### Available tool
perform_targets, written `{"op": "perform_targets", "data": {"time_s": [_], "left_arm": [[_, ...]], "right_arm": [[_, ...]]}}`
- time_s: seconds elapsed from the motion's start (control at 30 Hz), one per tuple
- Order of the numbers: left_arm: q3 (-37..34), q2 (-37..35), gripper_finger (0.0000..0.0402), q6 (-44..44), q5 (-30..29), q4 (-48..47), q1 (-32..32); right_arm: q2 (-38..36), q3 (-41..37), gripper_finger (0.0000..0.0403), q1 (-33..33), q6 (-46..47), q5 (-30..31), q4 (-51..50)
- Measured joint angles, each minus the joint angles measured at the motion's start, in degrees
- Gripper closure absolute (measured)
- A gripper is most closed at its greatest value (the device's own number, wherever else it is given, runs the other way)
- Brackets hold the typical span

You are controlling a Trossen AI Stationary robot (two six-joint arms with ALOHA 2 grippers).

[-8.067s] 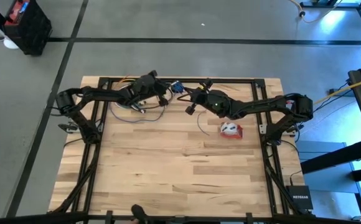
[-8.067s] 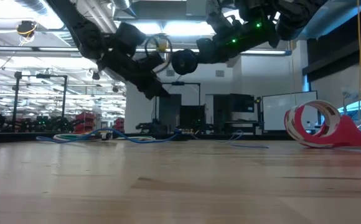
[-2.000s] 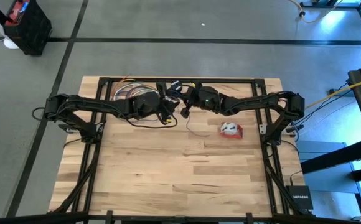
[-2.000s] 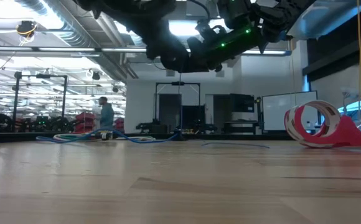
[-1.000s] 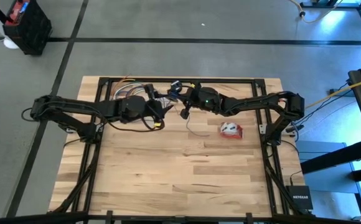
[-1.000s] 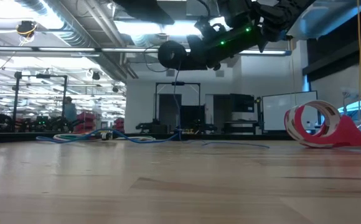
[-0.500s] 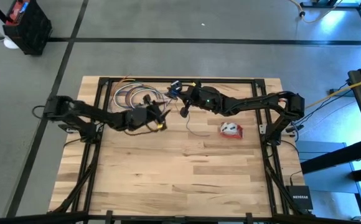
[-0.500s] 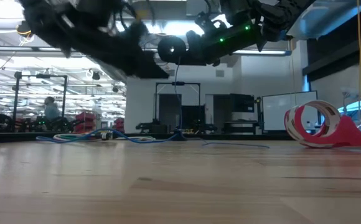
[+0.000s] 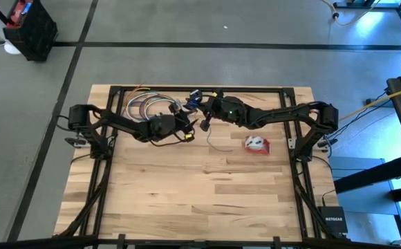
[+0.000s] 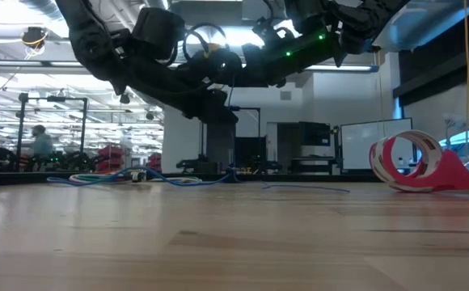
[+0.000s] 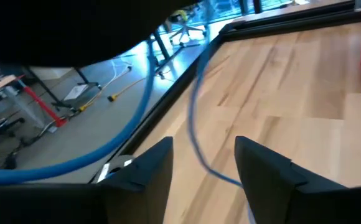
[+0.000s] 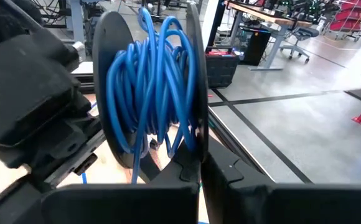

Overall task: Coil cords
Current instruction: Coil the blue wire onto the spool

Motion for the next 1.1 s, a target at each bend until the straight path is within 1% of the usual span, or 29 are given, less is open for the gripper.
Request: {"op": "perform_targets", "data": {"time_s": [0.07, 0.13, 0.27, 0.3, 0.33, 0.43, 0.53, 0.63, 0.87, 1.1], "left_arm": [[0.00, 0.00, 0.0252, -0.02, -0.02, 0.11, 0.54], [0.00, 0.00, 0.0280, 0.23, -0.06, 0.06, 0.97], [0.00, 0.02, 0.0364, 1.74, -0.04, -0.46, 1.55], [0.00, 0.02, 0.0382, 1.96, 0.00, -0.42, 1.62], [0.00, 0.02, 0.0391, 2.02, 0.06, -0.35, 1.75], [0.00, 0.02, 0.0391, 2.27, 0.17, -1.31, 2.37], [-0.04, 0.02, 0.0398, 1.89, 0.20, -4.16, 3.16], [-0.61, 0.02, 0.0396, 1.23, 0.20, -4.55, 4.00], [-0.90, 0.02, 0.0398, 0.31, 0.20, -6.11, 4.98], [-0.92, 0.02, 0.0399, 0.54, 0.26, -8.02, 5.66]], "right_arm": [[0.00, 0.00, 0.0402, 0.00, 0.00, 0.00, 0.19], [0.00, 0.00, 0.0402, 0.01, 0.00, -0.01, 0.55], [0.00, 0.00, 0.0402, 0.02, 0.00, -0.02, 0.85], [0.00, 0.00, 0.0402, 0.04, 0.00, -0.02, 1.06], [0.00, 0.00, 0.0402, 0.07, -0.02, -0.02, 1.24], [-0.96, 0.00, 0.0402, 0.18, -0.04, -0.07, 0.69], [-3.64, 0.00, 0.0402, 0.97, -1.03, -0.13, 0.72], [-6.42, 0.00, 0.0402, 2.46, -2.59, 0.55, 0.36], [-13.63, -0.02, 0.0402, 3.93, -5.42, 4.46, -7.11], [-18.65, -0.02, 0.0402, 4.20, -5.51, 4.68, -15.11]]}}
